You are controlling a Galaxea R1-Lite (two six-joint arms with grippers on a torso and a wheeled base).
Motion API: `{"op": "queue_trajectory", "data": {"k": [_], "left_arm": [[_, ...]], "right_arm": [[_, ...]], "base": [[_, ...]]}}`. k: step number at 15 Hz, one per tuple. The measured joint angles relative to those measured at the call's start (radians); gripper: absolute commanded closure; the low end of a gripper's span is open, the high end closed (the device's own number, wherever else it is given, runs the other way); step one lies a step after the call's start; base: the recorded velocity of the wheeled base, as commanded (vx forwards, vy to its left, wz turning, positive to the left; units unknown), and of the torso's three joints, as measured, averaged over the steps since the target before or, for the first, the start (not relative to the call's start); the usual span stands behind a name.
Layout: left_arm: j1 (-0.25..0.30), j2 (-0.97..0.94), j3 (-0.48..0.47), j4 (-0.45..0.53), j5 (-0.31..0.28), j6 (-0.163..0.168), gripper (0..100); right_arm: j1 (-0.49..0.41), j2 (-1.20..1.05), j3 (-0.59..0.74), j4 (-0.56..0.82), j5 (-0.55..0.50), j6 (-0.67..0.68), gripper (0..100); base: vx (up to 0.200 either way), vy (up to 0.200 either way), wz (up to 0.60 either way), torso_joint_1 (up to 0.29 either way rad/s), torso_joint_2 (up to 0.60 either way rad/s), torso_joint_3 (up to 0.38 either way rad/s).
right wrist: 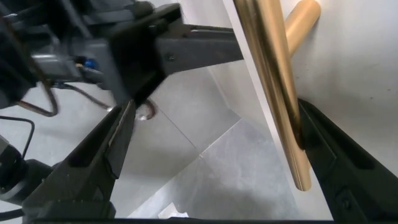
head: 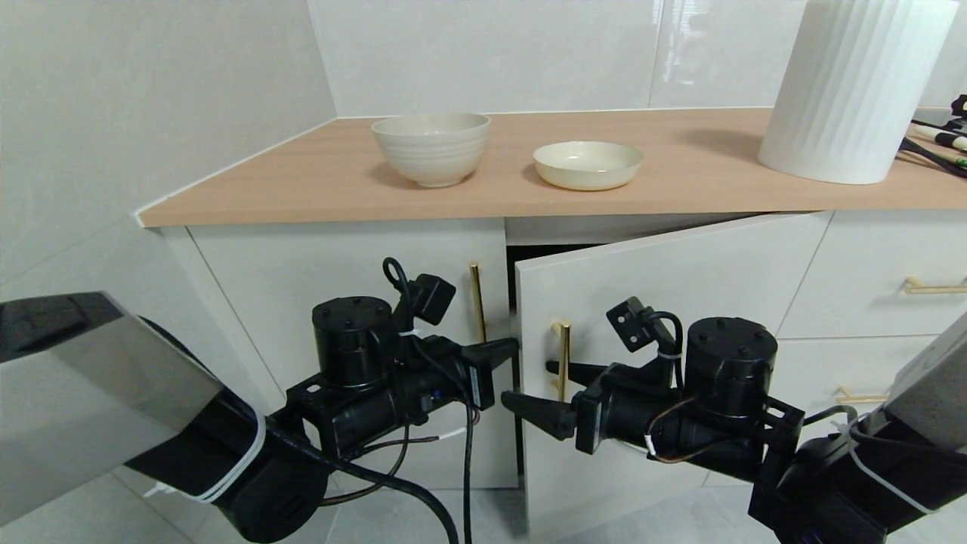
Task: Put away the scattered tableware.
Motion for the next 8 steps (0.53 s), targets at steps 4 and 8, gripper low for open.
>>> {"op": "queue_trajectory", "data": {"k": [4,8], "left_arm": [[-0.006,0.047,-0.059,-0.004,0.006,0.0,100],[-0.021,0.081,-0.114,0.0,0.006,0.001,100]], "right_arm": [[0.006,0.001,0.001,-0.006,-0.001,0.0,0],[0.011,0.001,0.002,-0.013,-0.008,0.0,0]], "base": [[0.0,0.0,0.0,0.0,0.0,0.0],[0.0,0.0,0.0,0.0,0.0,0.0]]}}
